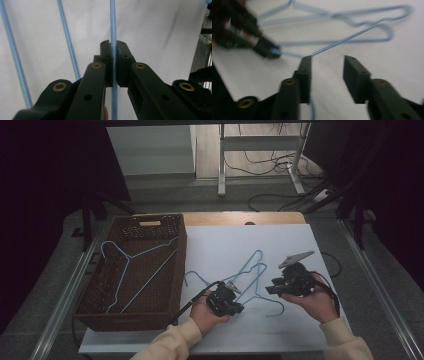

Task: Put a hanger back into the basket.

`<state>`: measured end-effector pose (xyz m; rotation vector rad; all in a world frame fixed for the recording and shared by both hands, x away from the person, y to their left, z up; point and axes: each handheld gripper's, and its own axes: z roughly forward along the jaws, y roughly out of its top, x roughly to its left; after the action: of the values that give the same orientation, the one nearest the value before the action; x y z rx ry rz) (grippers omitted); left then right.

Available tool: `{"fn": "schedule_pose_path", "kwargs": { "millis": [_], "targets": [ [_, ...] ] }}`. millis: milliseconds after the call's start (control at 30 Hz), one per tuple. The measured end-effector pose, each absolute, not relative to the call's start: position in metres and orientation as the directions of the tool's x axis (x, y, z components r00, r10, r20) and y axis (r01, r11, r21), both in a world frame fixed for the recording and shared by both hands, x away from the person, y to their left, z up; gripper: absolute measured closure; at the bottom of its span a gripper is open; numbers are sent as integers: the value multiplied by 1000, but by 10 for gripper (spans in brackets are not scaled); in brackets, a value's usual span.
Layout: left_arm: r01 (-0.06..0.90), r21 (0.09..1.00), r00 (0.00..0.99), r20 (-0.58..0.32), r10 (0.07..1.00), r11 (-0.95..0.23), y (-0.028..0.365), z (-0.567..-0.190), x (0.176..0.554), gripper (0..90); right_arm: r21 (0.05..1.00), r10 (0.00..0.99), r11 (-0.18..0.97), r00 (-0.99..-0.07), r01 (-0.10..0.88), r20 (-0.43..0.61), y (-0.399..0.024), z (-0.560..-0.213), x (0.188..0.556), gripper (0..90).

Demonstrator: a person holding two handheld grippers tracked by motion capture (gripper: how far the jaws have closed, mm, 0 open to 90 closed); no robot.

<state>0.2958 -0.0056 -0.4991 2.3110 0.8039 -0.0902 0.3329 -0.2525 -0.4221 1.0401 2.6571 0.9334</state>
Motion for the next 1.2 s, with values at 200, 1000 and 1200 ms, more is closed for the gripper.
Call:
{"fn": "schedule_pose_path", "kwargs": {
  "millis": [200, 1000, 1200],
  "targets": [
    [582, 620, 792, -285, 540, -526, 7, -483, 294, 862, 706, 743, 372, -649, 603, 163, -287, -414, 337, 438],
    [564, 730, 791, -344, 506, -386, 52, -417, 281, 864, 684, 797, 306, -571, 662, 196, -317, -441, 340, 441],
    [546, 764, 800, -352, 486, -345, 73, -398, 276, 864, 680, 796, 316, -575, 661, 190, -315, -443, 340, 441]
  ]
}}
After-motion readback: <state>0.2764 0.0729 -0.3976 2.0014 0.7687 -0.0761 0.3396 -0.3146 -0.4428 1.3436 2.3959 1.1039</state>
